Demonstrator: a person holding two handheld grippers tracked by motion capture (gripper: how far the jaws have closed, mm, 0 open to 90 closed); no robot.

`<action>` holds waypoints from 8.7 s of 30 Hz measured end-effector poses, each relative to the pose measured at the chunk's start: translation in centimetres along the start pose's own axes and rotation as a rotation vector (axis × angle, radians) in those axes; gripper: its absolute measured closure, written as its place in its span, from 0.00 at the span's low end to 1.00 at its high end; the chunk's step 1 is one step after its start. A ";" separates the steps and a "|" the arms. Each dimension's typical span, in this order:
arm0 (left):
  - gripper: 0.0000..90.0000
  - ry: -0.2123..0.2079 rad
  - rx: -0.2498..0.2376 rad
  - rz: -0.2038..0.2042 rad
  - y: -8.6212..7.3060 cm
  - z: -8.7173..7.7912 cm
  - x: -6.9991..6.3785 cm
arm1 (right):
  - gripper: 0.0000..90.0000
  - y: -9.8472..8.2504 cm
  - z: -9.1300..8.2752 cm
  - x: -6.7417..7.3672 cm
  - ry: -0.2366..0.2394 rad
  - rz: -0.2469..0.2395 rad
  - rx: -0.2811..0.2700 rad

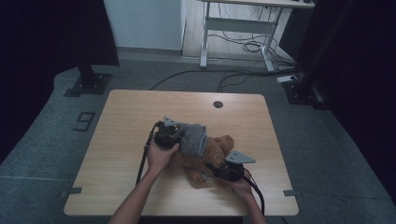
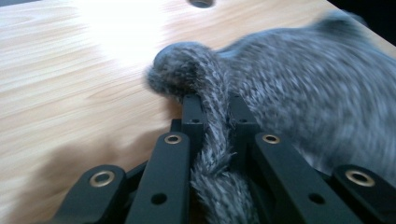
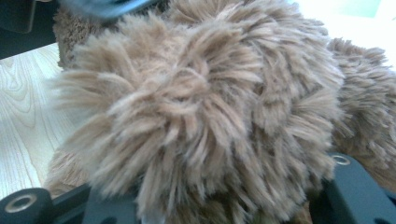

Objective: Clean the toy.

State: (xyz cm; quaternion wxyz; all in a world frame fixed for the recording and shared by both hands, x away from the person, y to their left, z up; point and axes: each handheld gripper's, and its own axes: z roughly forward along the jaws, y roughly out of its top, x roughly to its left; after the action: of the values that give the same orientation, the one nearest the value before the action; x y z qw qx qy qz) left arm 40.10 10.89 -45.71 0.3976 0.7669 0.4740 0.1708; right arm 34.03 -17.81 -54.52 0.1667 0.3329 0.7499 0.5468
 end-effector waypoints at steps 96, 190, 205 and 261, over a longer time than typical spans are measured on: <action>0.90 0.063 -0.021 -0.057 -5.8 -3.7 4.8 | 0.49 -0.2 0.2 -0.3 0.006 0.037 -0.016; 0.89 -0.188 -0.059 0.163 1.5 3.8 -12.9 | 0.61 0.9 -1.4 3.0 -0.128 -0.144 -0.001; 0.89 -0.088 -0.084 0.153 -1.7 -0.7 -7.7 | 0.61 0.6 -1.4 2.5 -0.096 -0.097 -0.017; 0.90 0.023 -0.052 0.168 -1.6 -2.7 -2.8 | 0.61 0.5 -1.3 2.6 -0.071 -0.084 -0.034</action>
State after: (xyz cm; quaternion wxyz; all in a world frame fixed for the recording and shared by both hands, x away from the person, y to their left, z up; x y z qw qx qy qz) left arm 36.01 10.03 -44.97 0.3961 0.7912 0.4082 0.2246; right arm 31.52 -16.92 -53.30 0.2218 0.3172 0.7474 0.5399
